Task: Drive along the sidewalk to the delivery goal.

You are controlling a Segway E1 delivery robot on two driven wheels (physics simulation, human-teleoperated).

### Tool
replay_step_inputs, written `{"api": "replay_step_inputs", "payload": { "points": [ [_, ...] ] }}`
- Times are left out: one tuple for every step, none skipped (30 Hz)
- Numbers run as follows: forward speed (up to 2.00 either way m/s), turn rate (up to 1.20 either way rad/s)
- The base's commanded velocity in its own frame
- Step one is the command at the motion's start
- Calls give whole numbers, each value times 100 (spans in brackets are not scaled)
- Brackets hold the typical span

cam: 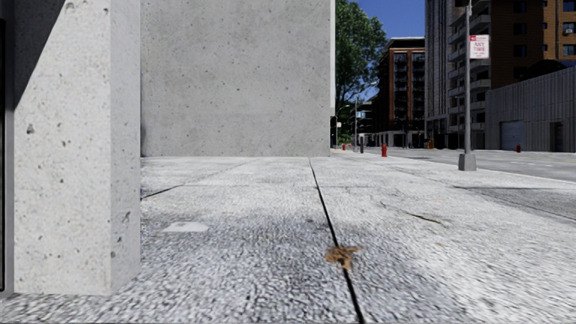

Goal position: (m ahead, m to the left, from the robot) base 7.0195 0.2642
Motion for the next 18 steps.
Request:
{"api": "replay_step_inputs", "payload": {
  "points": [
    [199, -22],
    [199, -23],
    [199, -25],
    [199, -27],
    [199, -27],
    [199, -28],
    [199, -28],
    [199, -28],
    [199, -28],
    [199, -28],
    [199, -28],
    [199, -28],
    [199, -28],
    [199, -28],
    [199, -28],
    [199, -21],
    [199, 0],
    [199, 0]
  ]
}}
